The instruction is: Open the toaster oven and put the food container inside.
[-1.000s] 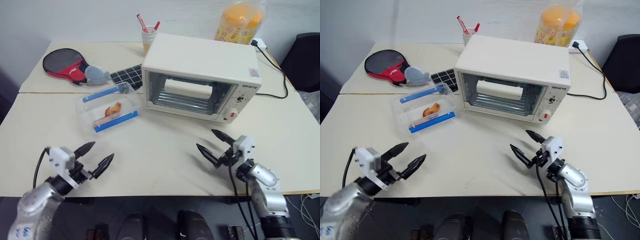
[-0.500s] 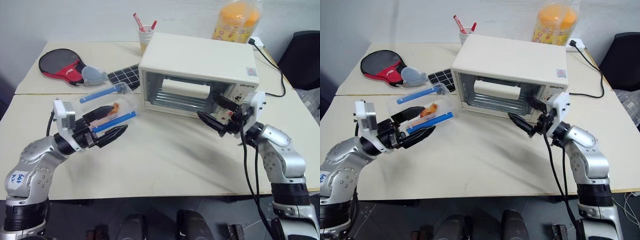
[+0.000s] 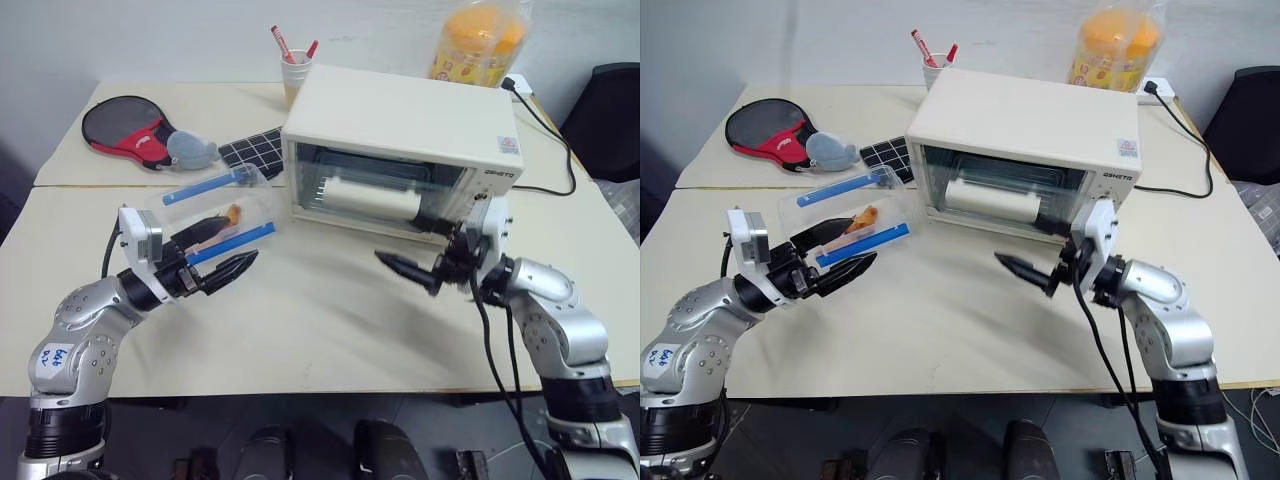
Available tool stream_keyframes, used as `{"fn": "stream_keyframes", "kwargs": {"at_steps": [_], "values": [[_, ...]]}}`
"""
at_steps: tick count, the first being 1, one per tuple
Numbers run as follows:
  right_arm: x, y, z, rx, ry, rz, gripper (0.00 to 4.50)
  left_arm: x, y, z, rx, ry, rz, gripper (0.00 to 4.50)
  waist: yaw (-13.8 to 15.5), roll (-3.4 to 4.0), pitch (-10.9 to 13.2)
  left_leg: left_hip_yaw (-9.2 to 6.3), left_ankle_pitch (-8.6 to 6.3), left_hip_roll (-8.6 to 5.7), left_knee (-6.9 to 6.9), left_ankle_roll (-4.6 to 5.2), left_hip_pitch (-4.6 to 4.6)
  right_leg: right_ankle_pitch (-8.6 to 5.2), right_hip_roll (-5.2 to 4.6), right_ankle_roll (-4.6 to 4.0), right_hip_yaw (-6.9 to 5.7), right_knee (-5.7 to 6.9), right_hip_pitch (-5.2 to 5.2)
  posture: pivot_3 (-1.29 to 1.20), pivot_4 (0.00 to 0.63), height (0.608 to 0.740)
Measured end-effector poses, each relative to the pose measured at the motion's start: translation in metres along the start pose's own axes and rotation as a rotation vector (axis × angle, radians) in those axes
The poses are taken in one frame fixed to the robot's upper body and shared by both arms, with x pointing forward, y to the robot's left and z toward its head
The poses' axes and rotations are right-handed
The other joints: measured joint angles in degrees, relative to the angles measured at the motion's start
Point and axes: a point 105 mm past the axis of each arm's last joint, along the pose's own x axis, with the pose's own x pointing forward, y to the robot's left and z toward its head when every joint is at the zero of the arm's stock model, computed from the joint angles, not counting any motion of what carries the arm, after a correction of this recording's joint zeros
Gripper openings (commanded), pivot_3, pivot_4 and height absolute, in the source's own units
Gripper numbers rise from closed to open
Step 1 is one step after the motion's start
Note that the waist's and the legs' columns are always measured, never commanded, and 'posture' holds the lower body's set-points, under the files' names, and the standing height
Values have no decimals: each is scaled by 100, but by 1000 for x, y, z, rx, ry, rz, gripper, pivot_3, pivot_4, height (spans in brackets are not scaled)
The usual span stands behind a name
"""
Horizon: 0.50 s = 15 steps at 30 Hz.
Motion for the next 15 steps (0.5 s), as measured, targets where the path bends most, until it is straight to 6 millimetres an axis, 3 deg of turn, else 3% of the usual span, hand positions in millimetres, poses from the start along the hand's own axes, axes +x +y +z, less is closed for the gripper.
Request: {"fn": "stream_keyframes", "kwargs": {"at_steps": [4,6,10,15], "values": [[-11,12,-12,-6,65,40,4435,2,6,3,3,1,-6,4500,1,0,0,0,0,0,-1,1,2,1,0,1,1,1,0,0,150,740],[-14,17,-19,-18,106,67,4500,5,11,8,17,-5,-19,4115,2,-1,1,0,0,0,-1,1,2,1,1,1,0,0,0,0,150,740],[-18,22,-26,-40,129,79,4500,20,20,22,72,-30,-49,3030,19,-2,1,0,1,-5,2,1,2,1,1,2,-2,1,2,0,150,740],[-18,23,-27,-62,133,80,4500,53,31,32,117,-65,-87,1439,23,-4,1,1,2,-12,3,2,1,2,4,3,-4,-1,4,0,150,740]]}}
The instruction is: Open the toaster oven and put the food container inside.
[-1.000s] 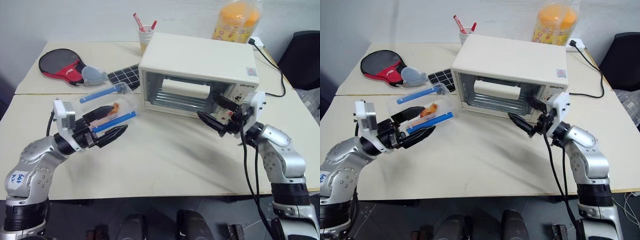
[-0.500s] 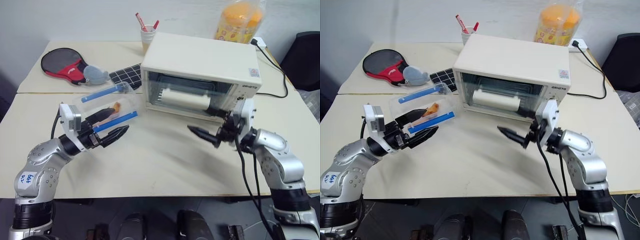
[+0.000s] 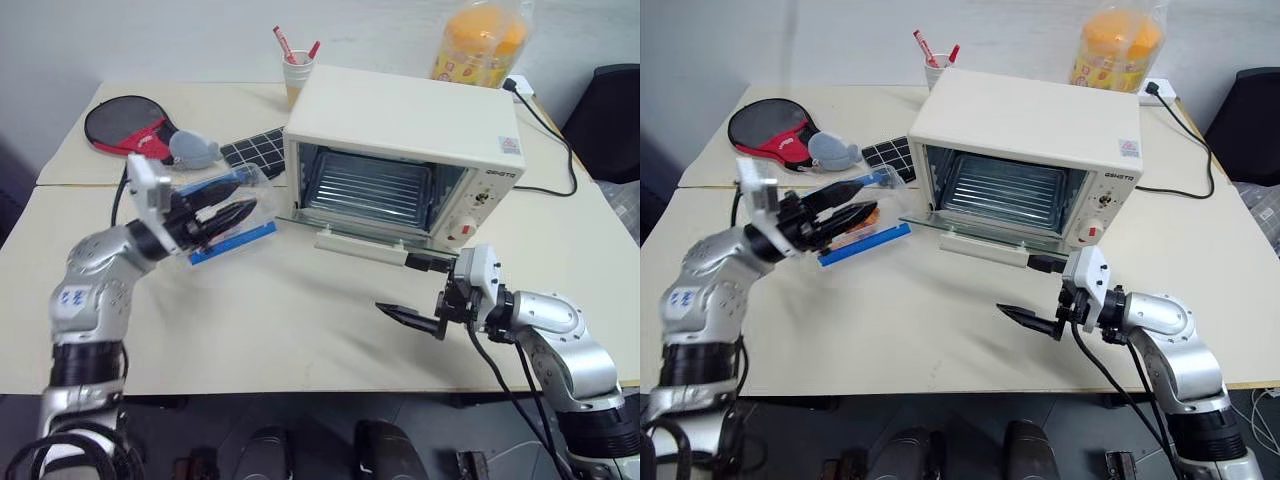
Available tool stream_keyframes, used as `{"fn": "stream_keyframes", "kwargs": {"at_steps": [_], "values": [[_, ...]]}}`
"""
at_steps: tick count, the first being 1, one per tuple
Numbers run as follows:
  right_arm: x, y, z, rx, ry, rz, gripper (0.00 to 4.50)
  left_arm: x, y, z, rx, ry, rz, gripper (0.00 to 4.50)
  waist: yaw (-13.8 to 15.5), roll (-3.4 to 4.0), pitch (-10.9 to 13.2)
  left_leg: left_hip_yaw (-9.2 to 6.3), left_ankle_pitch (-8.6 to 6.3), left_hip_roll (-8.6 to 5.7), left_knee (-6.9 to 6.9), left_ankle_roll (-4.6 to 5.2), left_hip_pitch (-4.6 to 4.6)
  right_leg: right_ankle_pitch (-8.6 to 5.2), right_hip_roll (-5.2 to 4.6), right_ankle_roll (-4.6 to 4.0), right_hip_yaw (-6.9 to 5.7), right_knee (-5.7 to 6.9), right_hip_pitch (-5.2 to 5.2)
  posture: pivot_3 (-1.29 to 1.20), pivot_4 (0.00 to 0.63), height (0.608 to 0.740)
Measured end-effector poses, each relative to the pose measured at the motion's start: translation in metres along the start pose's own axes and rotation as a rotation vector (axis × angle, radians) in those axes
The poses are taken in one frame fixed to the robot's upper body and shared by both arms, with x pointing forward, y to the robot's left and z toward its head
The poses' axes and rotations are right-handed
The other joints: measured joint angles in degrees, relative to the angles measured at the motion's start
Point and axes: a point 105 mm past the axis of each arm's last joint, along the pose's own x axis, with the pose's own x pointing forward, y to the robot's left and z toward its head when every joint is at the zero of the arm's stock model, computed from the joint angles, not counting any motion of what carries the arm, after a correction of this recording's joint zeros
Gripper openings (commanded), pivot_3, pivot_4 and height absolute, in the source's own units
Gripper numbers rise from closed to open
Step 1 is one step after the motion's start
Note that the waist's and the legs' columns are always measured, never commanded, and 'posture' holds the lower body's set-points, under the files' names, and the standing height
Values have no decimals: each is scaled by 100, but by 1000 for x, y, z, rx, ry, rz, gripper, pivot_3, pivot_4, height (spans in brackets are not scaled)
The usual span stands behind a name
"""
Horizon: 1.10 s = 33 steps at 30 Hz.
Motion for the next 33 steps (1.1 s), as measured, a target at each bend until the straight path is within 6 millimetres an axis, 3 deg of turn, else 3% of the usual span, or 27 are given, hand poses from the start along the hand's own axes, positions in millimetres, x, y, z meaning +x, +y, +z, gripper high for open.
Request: {"fn": "stream_keyframes", "kwargs": {"at_steps": [4,5,10,15,19,28,33], "values": [[2,3,-2,-12,6,6,4500,24,6,-9,-10,4,-31,107,-19,-1,1,5,1,-8,0,-2,-1,0,11,0,-2,-3,-2,0,150,740],[2,3,-2,-12,6,5,4500,29,6,-13,-11,12,-41,35,-18,-2,1,5,2,-8,0,-4,-1,0,13,0,-3,-3,-2,0,150,740],[4,1,-2,-27,-6,-25,4500,45,-4,-34,-20,62,-122,35,-17,-5,3,4,3,-7,2,-5,-1,0,14,0,-3,-1,-2,0,150,740],[-5,-1,-8,-37,5,-104,4500,50,-10,-41,-6,91,-185,35,8,-8,5,2,3,-8,3,-5,-2,0,10,1,-4,-3,0,0,150,740],[-27,3,-17,-38,35,-197,4500,52,-17,-45,-14,103,-228,35,83,-11,6,0,3,-9,6,-4,-5,1,9,2,-5,-4,1,0,150,740],[-111,30,-27,-57,186,-445,4500,54,-36,-66,132,222,-378,35,142,-13,7,1,4,-12,8,-2,1,2,14,4,-3,-3,7,0,150,740],[-121,34,-17,-78,186,-487,4500,53,-43,-80,199,298,-409,35,57,-13,6,6,3,-1,7,-1,13,2,14,3,9,2,5,0,150,740]]}}
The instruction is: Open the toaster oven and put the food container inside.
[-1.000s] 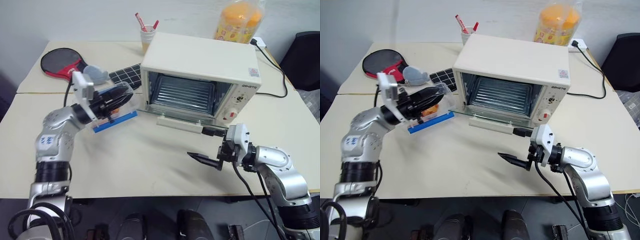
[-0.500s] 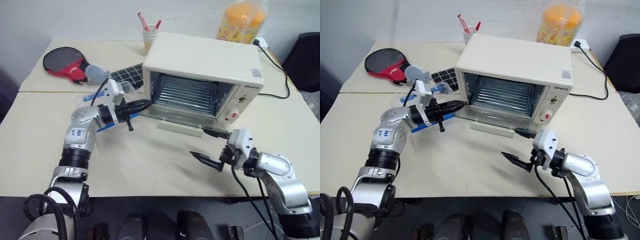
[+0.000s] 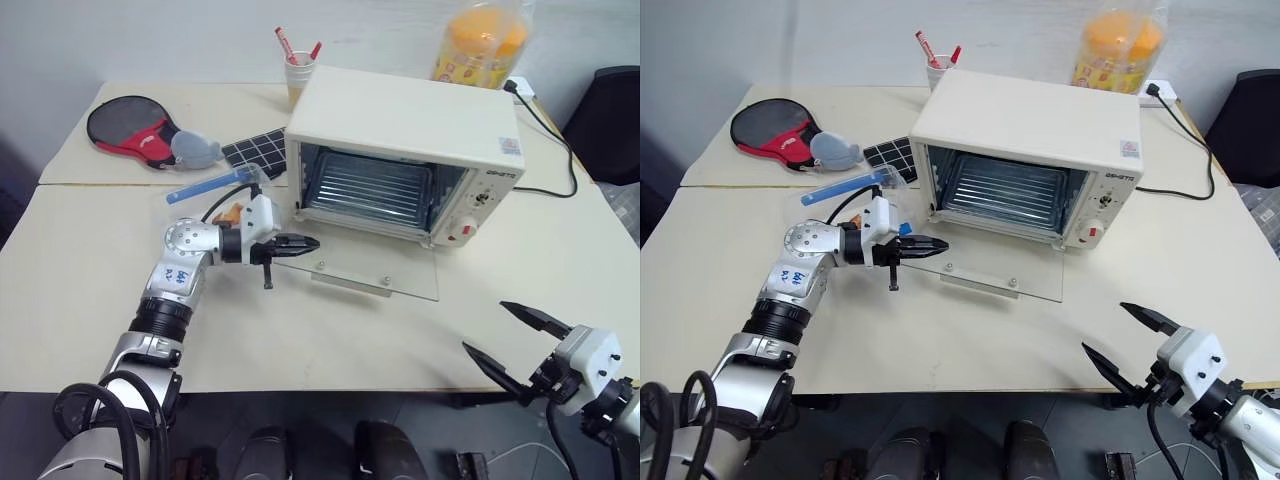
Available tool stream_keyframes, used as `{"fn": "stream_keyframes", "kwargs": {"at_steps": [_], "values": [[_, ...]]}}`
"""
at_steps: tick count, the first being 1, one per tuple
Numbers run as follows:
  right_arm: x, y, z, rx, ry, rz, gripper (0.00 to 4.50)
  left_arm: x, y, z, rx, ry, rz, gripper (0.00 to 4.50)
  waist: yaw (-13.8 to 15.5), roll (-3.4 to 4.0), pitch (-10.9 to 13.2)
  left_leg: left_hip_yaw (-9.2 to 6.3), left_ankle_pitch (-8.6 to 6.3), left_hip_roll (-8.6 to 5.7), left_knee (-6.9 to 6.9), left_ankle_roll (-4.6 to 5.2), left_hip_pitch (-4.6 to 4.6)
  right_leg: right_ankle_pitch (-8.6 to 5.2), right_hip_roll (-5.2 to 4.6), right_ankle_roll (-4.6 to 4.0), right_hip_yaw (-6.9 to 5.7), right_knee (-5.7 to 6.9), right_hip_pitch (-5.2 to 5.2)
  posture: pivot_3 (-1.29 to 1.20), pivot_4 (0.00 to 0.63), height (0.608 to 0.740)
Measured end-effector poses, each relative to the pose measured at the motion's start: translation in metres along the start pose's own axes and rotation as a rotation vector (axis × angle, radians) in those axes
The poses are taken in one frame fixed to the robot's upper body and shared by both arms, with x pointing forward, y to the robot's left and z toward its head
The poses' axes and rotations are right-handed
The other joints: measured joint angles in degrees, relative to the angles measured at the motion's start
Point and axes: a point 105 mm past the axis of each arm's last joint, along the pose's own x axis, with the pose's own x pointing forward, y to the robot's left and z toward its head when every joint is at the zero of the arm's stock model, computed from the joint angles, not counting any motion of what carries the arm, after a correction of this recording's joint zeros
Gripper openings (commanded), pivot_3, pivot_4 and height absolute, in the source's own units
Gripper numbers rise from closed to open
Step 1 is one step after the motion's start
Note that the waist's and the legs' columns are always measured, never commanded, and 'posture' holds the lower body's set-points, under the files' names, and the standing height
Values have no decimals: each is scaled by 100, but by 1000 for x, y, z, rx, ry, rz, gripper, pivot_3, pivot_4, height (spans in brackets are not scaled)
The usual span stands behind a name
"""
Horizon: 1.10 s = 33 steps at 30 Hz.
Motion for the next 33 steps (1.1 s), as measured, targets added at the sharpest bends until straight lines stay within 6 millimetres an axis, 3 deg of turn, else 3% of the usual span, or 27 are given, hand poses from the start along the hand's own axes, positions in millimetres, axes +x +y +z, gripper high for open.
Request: {"fn": "stream_keyframes", "kwargs": {"at_steps": [6,12,15,17,19,26,29,33], "values": [[6,2,14,4,-68,24,4500,-2,-16,-20,-24,65,24,35,18,-1,0,-3,0,6,-3,3,-6,0,-9,0,-2,3,-2,0,150,740],[33,9,28,57,-151,137,4500,-11,-30,-17,-44,37,64,35,19,2,-1,-6,2,7,-2,9,-3,0,-18,0,0,9,0,0,150,740],[44,12,36,93,-194,199,4500,-23,-36,13,-115,-206,118,865,11,-4,2,-17,2,14,0,8,-12,0,-20,0,-6,5,-2,0,150,740],[52,16,43,110,-219,269,4500,-51,-31,31,-104,-256,189,1516,-14,-2,1,-20,3,14,0,6,-8,0,-20,0,-7,5,1,0,150,740],[58,20,44,118,-219,331,4500,-87,-28,34,-116,-210,277,2140,-81,3,-1,-20,3,14,-8,5,-1,-1,-19,-2,-8,5,4,0,150,740],[87,26,64,102,-334,440,4500,-193,-48,4,-280,-62,654,4290,-78,-2,0,-24,0,15,-8,6,-8,-1,-26,-2,-10,-4,2,0,150,740],[94,27,64,95,-362,448,4500,-241,-66,-11,-327,10,848,4453,-54,-5,-1,-26,-7,10,-8,10,-10,-1,-32,-2,-12,-16,5,0,150,740],[97,24,58,86,-369,431,4500,-276,-83,-27,-377,58,988,4453,-47,-8,-3,-25,-10,4,-8,13,-10,-1,-42,-2,-10,-23,4,0,150,740]]}}
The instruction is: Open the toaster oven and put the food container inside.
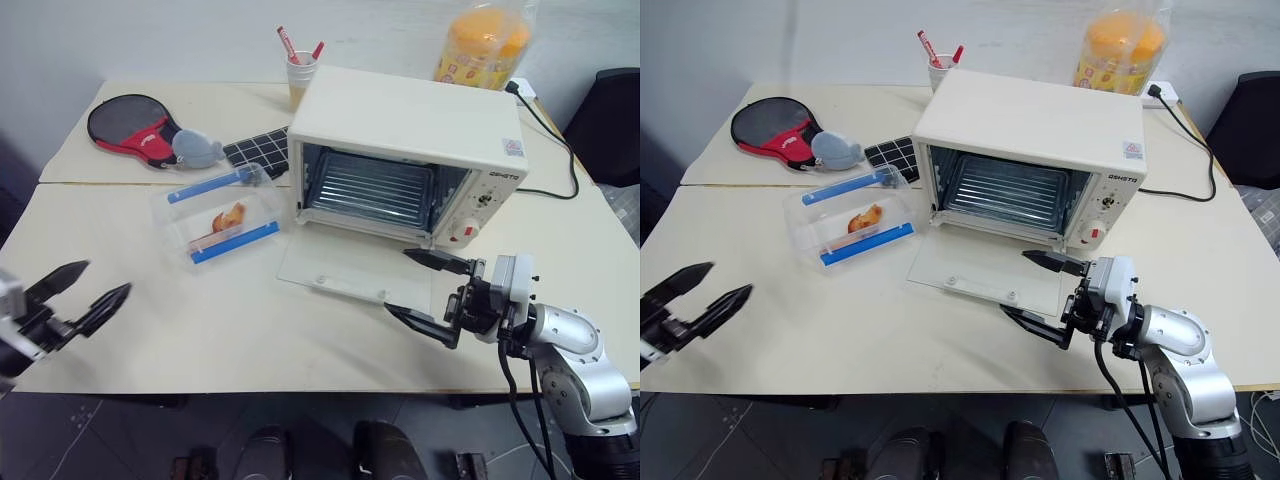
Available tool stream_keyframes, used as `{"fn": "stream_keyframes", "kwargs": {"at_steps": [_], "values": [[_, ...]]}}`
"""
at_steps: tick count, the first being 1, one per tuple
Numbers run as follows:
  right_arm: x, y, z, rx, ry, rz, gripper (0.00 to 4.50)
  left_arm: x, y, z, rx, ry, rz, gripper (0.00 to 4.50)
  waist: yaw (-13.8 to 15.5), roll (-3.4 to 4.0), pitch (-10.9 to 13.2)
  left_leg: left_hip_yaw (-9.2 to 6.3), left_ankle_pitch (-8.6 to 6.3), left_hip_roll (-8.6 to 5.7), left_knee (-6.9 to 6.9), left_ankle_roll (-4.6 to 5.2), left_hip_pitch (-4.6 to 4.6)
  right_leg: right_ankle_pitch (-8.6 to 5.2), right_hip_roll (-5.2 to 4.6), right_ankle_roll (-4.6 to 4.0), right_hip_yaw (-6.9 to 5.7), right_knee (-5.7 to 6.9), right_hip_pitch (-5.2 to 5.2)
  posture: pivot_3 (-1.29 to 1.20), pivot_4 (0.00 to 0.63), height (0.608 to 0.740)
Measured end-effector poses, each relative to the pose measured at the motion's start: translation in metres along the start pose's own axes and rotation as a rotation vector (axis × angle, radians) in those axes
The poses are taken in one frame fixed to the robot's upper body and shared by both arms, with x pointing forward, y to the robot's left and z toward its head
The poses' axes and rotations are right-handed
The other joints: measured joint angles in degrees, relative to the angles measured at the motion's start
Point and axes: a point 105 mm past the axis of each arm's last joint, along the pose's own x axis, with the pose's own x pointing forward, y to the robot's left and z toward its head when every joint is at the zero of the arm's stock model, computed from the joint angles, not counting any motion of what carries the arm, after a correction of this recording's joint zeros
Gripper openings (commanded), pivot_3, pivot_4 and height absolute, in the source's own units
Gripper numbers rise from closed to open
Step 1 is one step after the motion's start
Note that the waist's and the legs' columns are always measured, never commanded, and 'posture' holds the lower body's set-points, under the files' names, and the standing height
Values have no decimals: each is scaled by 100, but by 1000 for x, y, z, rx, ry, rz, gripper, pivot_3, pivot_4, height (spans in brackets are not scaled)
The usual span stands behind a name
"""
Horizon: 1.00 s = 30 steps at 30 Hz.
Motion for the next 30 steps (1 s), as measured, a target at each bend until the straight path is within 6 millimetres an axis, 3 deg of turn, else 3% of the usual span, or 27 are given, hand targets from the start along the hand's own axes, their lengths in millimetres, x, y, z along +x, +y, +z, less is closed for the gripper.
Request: {"fn": "stream_keyframes", "kwargs": {"at_steps": [3,6,11,15,19,23,26,30], "values": [[0,-2,-2,-10,-10,-22,4500,-5,4,-5,-30,12,37,4453,-18,-1,-1,0,-3,4,0,-5,2,0,-2,0,2,1,-2,0,150,740],[-2,-3,-3,-41,-11,-40,4500,3,5,1,-91,-17,56,4453,-16,-1,-1,-7,-3,7,0,-9,0,0,-27,0,3,6,-2,0,150,740],[-6,0,-1,-61,-9,-41,4500,58,11,28,-325,90,99,4453,3,-8,-3,-28,3,-4,0,-14,0,0,-22,0,1,32,7,0,150,740],[2,-1,18,-112,-64,-23,4500,92,10,48,-419,226,117,4453,-54,-7,-4,-11,6,0,-5,-21,5,0,18,1,-5,33,-1,0,150,740],[4,-2,19,-115,-69,-30,4500,111,6,39,-489,350,128,4453,-85,-8,-3,11,5,4,-11,-25,0,0,29,1,-7,34,-19,0,150,740],[5,0,16,-103,-69,-42,4500,132,13,20,-447,478,200,4453,-33,-10,-3,28,6,-6,0,-24,0,0,33,1,-5,29,-19,0,150,740],[4,2,13,-102,-56,-54,4500,142,16,18,-442,502,208,3964,-29,-12,-4,29,7,-1,2,-24,2,0,31,1,-1,35,-19,0,150,740],[0,5,8,-87,-37,-75,4500,150,12,17,-428,528,170,2743,-42,-12,-4,36,7,-3,0,-26,3,0,35,1,3,35,-22,0,150,740]]}}
